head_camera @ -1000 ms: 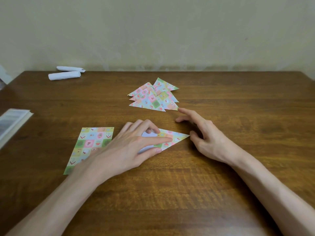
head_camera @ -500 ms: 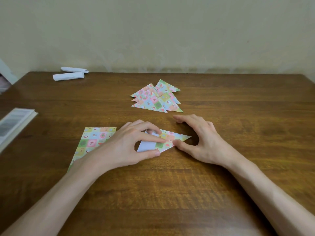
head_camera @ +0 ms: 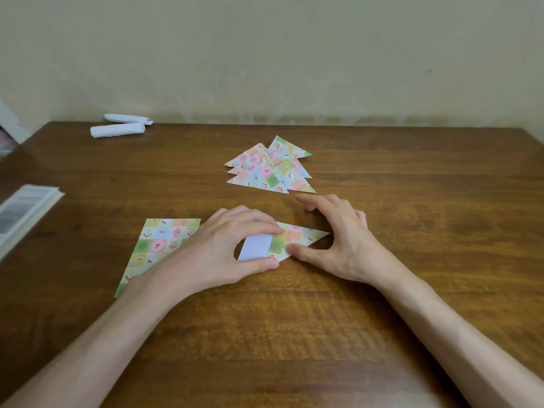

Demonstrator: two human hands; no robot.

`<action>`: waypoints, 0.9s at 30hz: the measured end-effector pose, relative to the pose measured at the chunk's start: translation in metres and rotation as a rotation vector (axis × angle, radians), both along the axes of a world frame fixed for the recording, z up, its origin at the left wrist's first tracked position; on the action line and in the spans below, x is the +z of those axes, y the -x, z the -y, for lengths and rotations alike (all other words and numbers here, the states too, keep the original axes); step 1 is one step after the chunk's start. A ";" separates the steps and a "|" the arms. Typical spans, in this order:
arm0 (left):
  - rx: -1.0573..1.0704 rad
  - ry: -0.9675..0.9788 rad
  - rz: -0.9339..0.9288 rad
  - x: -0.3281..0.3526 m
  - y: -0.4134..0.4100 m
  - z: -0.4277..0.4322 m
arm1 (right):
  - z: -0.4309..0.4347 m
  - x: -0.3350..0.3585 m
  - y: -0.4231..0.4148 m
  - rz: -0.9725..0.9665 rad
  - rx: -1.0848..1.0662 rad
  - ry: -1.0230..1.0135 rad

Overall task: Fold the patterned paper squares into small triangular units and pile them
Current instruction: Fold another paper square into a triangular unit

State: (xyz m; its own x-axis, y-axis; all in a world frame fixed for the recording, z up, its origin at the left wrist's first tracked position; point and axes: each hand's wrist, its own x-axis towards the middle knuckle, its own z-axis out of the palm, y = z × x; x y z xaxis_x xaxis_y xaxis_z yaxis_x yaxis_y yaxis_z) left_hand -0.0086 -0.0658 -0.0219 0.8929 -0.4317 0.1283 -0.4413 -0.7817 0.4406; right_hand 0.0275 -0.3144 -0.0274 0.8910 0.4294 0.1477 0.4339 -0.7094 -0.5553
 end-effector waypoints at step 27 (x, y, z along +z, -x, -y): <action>-0.033 -0.007 0.253 -0.002 0.010 0.008 | 0.007 -0.001 0.003 0.155 0.168 -0.062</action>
State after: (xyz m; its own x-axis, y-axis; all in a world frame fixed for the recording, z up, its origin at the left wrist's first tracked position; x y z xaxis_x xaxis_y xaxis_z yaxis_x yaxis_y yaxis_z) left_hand -0.0190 -0.0741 -0.0235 0.8182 -0.4618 0.3426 -0.5621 -0.7679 0.3072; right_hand 0.0249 -0.3210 -0.0287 0.7721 0.5558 0.3083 0.6269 -0.5863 -0.5131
